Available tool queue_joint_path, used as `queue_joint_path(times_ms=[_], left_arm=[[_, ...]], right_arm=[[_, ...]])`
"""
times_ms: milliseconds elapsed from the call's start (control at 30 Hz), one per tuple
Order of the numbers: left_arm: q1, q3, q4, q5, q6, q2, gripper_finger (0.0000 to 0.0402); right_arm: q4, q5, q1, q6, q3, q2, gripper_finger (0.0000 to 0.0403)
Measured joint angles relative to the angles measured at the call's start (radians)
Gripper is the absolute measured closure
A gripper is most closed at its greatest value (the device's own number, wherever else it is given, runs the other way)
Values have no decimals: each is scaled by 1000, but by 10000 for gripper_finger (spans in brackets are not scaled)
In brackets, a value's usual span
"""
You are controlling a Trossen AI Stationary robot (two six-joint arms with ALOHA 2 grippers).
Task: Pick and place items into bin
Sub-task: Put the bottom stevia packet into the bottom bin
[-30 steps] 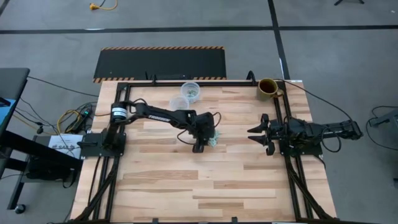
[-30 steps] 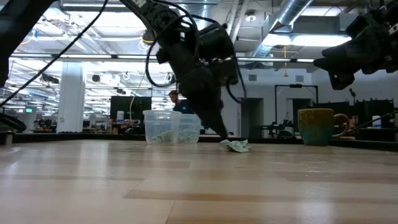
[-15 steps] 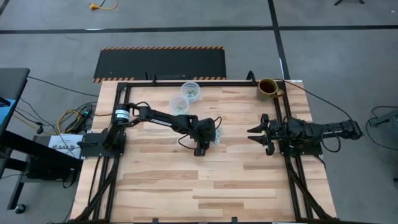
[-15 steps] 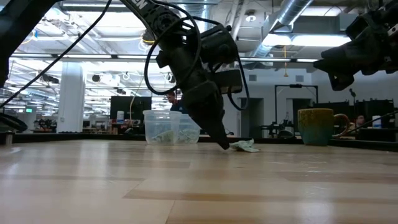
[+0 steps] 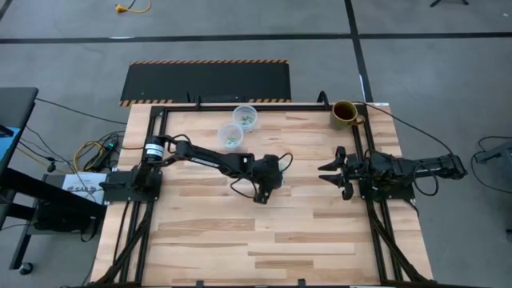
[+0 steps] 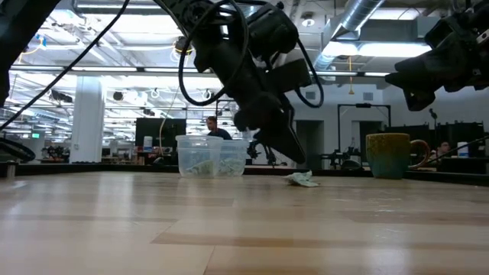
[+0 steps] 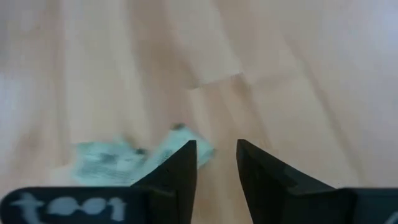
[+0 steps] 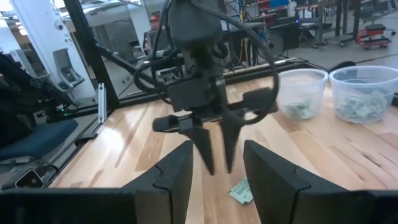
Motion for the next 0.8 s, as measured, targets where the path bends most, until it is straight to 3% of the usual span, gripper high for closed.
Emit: queue_joint_path(times_ms=[433,800], left_arm=[[46,0,6,-70,-21,6,299],[54,0,5,-69,-27,7,300]], right_arm=[[0,0,0,0,0,0,267],[1,0,0,0,0,0,267]])
